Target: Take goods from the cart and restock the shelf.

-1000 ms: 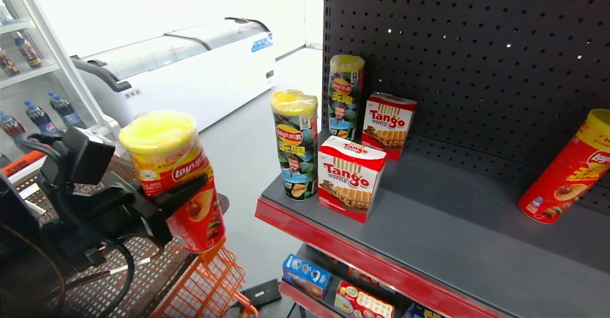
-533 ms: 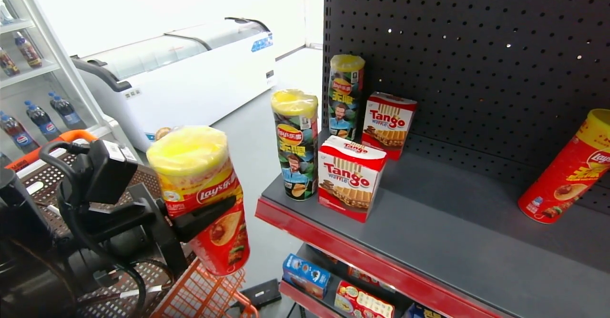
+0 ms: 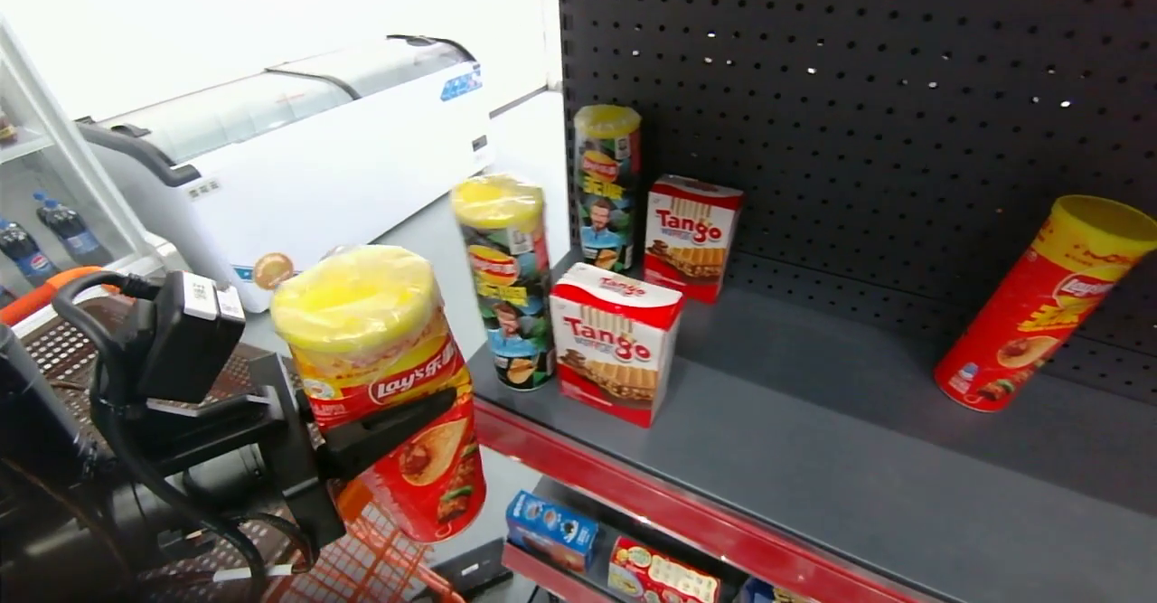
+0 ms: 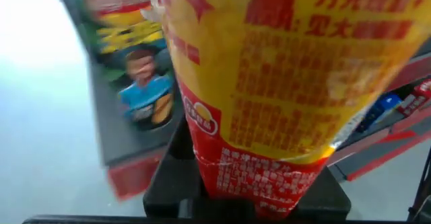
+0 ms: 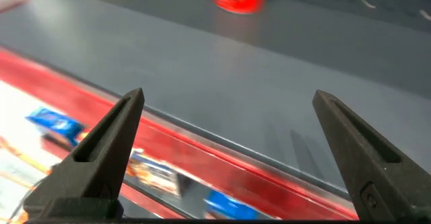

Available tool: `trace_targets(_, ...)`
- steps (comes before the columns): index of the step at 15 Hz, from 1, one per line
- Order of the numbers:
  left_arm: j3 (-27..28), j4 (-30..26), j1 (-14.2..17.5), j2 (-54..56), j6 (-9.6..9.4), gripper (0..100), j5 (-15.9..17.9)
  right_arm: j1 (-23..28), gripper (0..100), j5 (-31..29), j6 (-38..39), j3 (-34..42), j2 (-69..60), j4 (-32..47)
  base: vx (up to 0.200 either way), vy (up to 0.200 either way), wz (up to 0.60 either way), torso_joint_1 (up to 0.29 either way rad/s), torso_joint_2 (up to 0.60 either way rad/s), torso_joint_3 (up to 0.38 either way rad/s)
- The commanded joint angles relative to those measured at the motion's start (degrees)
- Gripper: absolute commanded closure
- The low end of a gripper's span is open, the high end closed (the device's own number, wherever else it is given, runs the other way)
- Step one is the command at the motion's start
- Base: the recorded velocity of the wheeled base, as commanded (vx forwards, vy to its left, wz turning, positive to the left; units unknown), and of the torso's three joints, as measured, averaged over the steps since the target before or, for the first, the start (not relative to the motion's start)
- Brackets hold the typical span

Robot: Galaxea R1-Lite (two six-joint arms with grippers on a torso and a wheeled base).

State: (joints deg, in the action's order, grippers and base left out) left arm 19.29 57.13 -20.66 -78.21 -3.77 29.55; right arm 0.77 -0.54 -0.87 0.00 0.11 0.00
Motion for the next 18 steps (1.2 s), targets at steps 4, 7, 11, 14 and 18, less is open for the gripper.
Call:
trace_targets(4, 0.31, 0.18, -0.08, 0.08, -0.01, 100, 0.77, 0.02, 0, 0.01, -0.01, 0.00, 0.07, -0.09, 0.000, 0.000, -0.60, 0.005, 0.01, 0.002)
trace_targets(7, 0.31, 0.09, -2.45, 1.84, 1.57, 100, 1.83, 0.02, 0, 0.01, -0.01, 0.00, 0.07, -0.09, 0.000, 0.000, -0.60, 0.004, 0.01, -0.004)
trace_targets(11, 0.49, 0.27, -2.72, 2.19, 2.36, 100, 0.86, 0.02, 0, 0.01, -0.01, 0.00, 0.07, -0.09, 0.000, 0.000, 0.00, 0.000, 0.00, 0.000)
trace_targets(14, 0.31, 0.27, -2.54, 2.19, 2.36, 100, 0.77, 0.02, 0, 0.01, -0.01, 0.00, 0.07, -0.09, 0.000, 0.000, 0.00, 0.000, 0.00, 0.000)
trace_targets(18, 0.31, 0.27, -2.54, 2.19, 2.36, 100, 0.77, 0.02, 0, 0.01, 0.07, 0.00, 0.07, -0.09, 0.000, 0.000, -0.15, -0.001, 0.00, 0.001)
